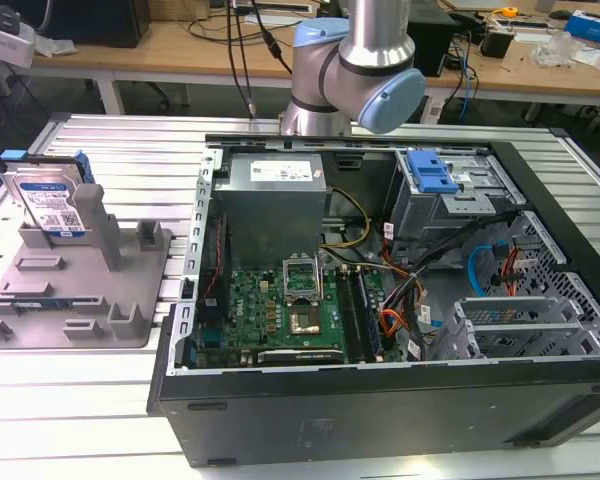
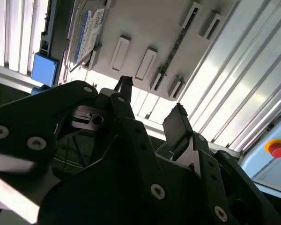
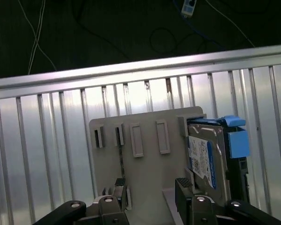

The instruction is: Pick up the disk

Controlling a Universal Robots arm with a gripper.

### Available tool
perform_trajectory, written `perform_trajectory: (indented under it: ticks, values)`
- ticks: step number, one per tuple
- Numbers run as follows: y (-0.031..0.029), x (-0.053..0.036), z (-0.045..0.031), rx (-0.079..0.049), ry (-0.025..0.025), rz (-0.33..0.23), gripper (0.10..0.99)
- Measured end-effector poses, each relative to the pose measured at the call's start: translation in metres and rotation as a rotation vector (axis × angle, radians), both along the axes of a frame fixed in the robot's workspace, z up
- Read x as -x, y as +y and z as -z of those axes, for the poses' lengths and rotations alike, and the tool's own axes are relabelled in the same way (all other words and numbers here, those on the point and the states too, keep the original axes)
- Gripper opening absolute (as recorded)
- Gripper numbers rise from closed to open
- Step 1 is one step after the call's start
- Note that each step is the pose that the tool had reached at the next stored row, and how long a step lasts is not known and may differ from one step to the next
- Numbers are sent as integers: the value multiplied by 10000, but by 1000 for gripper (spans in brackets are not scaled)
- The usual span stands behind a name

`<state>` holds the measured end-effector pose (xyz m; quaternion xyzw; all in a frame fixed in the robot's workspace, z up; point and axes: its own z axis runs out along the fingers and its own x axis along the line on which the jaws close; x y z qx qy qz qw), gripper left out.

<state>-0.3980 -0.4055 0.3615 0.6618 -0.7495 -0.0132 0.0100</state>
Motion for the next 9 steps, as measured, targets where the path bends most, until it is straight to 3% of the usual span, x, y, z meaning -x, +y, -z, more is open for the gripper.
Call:
perform_trajectory:
  ticks: [2,9]
  values:
    - [24,3,0,9,1,-4,541]
    - [378,61,0,245,1,-62,541]
